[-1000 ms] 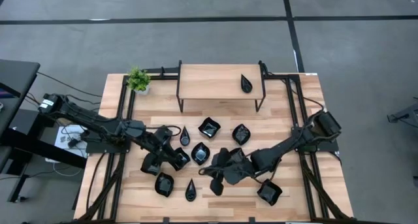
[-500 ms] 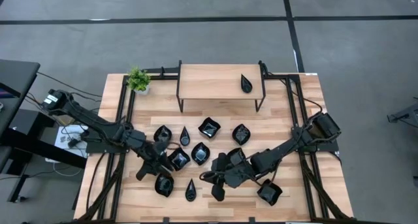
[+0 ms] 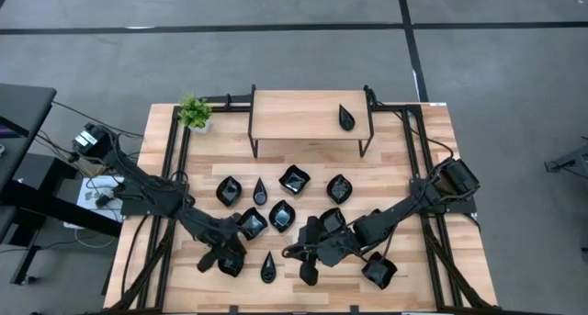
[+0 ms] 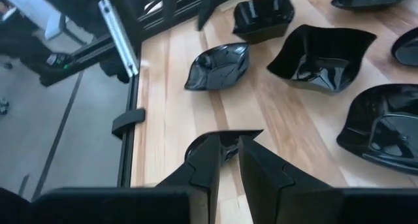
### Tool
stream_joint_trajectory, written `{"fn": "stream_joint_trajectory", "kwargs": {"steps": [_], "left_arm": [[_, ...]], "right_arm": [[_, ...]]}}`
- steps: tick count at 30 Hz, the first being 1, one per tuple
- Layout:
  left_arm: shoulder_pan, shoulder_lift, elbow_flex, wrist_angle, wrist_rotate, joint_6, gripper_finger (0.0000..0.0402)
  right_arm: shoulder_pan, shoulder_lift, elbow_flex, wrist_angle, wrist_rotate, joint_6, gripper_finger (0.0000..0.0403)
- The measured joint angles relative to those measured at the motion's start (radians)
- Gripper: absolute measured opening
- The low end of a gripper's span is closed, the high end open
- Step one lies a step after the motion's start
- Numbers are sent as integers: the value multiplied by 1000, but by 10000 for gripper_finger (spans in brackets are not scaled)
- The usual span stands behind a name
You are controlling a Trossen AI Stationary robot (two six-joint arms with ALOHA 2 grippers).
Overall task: Pick & Place Mini shaped plates
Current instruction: Stack the black drop shaped plate on top of the black drop shaped plate on the shelf
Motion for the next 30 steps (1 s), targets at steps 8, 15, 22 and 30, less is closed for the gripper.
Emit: {"fn": "stream_joint_trajectory", "kwargs": {"steps": [8, 15, 22, 30], "left_arm": [[-49, 203, 172, 0, -148, -18, 165], [-49, 367, 256, -3, -185, -173, 167], [-49, 447, 256, -46, -185, -416, 162], [-42, 455, 256, -64, -185, -475, 151]], "right_arm": [[60, 0, 0, -18, 1, -18, 53], [165, -1, 0, -34, 76, -77, 53], [230, -3, 0, -72, 132, -76, 53], [250, -3, 0, -63, 134, -73, 53]]}}
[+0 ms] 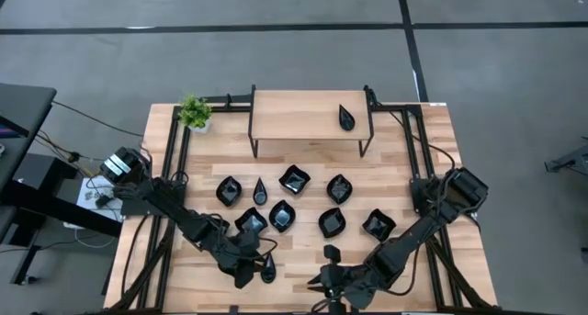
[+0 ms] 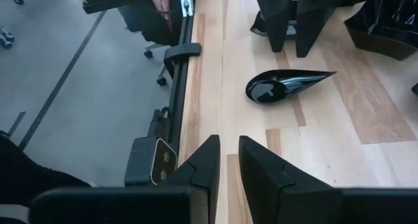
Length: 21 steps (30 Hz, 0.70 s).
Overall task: Pick & Place Mini shaped plates
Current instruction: Stack the black drop shaped plate on top of the black drop shaped plate on the shelf
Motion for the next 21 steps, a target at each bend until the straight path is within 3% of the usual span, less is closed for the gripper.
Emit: {"fn": "stream_joint_trajectory", "kwargs": {"steps": [13, 21], "left_arm": [[0, 0, 0, 1, -5, 188, 145], [1, 0, 0, 0, -80, 266, 145]], "right_arm": [[0, 0, 0, 0, 0, -4, 53], [0, 0, 0, 0, 0, -8, 53]]}}
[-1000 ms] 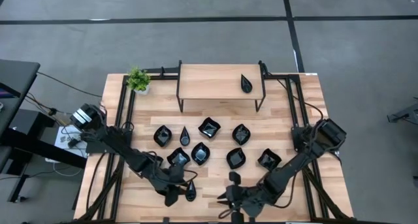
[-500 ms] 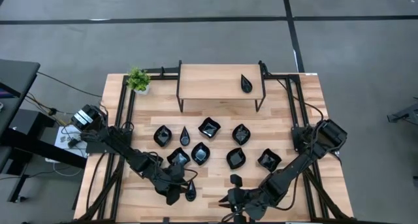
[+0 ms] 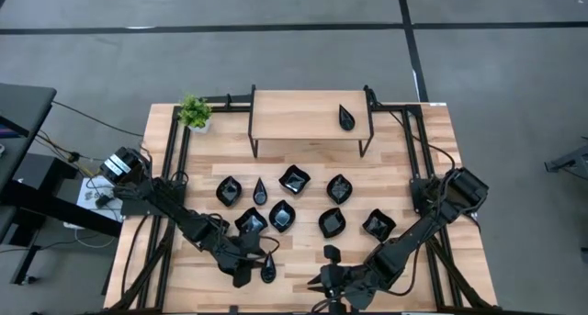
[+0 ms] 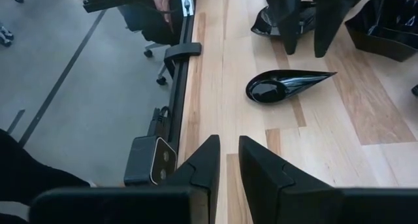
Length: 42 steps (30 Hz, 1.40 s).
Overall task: Pick & Place Mini shaped plates
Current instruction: Stack the black drop shaped plate on top of the black drop shaped plate on the shelf
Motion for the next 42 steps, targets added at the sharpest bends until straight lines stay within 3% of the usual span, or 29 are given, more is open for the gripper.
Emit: {"fn": "stream_joint_trajectory", "kwargs": {"steps": [13, 25, 28, 32, 37, 39, 42], "left_arm": [[0, 0, 0, -11, -69, -7, 145], [5, -16, -1, 67, -23, -73, 145], [40, -63, -1, 68, 48, -113, 145], [72, -145, 45, 42, 181, -41, 145], [87, -231, 273, -367, 235, 134, 145], [86, -237, 361, -539, 180, 173, 145], [85, -233, 416, -648, 59, 172, 145]], "right_arm": [[0, 0, 0, -4, 0, -3, 53], [0, 0, 0, -4, 0, -3, 53], [0, 0, 0, -4, -1, -2, 53], [-1, 0, 0, -4, -1, -2, 53], [-6, 0, 0, -7, -4, -2, 53], [-7, 0, 0, -9, -7, 0, 53], [-8, 0, 0, -11, -8, 0, 53]]}}
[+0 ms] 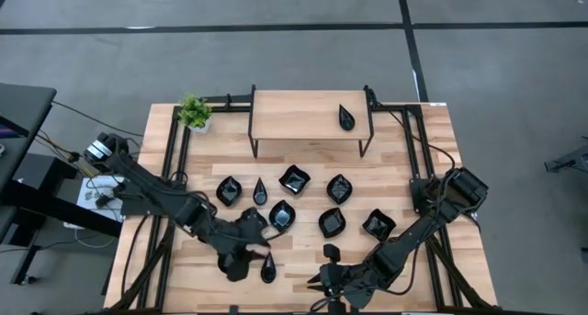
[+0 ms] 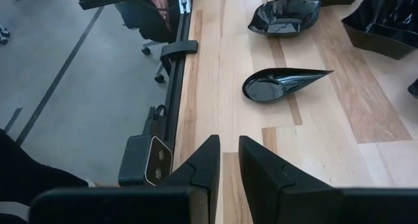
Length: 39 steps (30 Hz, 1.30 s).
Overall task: Pick & Place Mini shaped plates
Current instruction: Stack the black drop shaped plate on top of the black drop shaped plate on the shelf
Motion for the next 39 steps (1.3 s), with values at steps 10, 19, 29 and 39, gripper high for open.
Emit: {"fn": "stream_joint_trajectory", "kwargs": {"steps": [10, 19, 29, 39], "left_arm": [[-28, 191, -18, -35, -96, -105, 145], [-93, 303, -15, 1, -47, -209, 145], [-104, 380, -15, 19, -47, -382, 145], [-104, 397, -16, 21, -53, -428, 145]], "right_arm": [[-2, 0, 0, -25, -1, 0, 53], [2, 0, 0, -44, -2, 0, 53], [0, 0, 0, -45, 4, -2, 53], [1, 0, 0, -45, 5, -3, 53]]}}
